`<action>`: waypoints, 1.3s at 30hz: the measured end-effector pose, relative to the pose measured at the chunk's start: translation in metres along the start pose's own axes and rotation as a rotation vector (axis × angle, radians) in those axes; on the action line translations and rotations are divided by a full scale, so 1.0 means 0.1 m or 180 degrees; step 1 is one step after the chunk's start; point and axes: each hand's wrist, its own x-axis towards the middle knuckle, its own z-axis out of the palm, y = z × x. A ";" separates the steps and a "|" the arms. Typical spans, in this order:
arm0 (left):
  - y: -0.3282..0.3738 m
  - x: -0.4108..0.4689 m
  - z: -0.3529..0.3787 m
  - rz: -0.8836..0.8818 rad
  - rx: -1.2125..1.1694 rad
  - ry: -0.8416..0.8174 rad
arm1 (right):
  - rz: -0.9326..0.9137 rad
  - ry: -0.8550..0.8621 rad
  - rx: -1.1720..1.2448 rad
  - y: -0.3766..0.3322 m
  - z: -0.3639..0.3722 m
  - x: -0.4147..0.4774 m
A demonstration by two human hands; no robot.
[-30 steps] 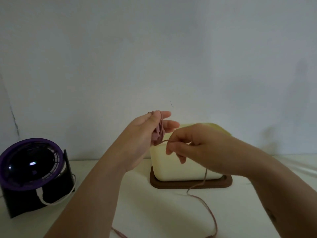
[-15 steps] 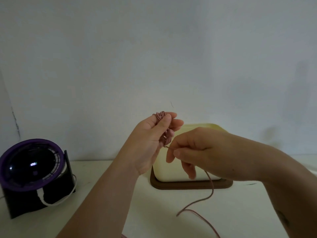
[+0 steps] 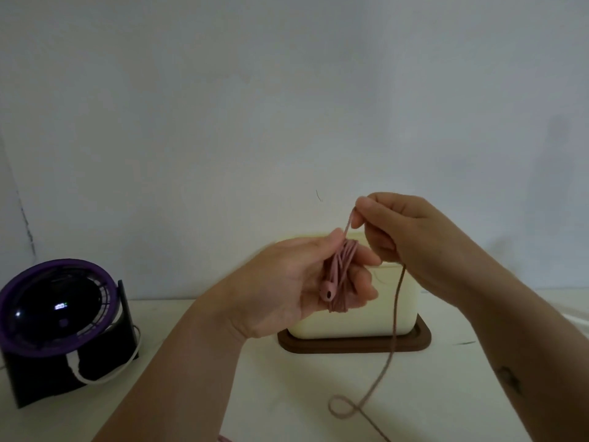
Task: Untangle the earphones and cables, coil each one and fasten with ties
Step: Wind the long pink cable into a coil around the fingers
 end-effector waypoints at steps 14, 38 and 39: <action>-0.05 0.12 -0.18 0.0915 0.0378 0.1792 | -0.0145 -0.1345 -0.1383 -0.10 0.23 -0.14; 0.03 0.12 -0.07 0.1207 -0.0819 0.1127 | 0.0172 -0.1279 -0.1113 0.16 0.30 -0.05; 0.02 0.11 -0.10 0.1202 -0.0610 0.1193 | 0.0180 -0.1399 -0.1126 0.12 0.28 -0.07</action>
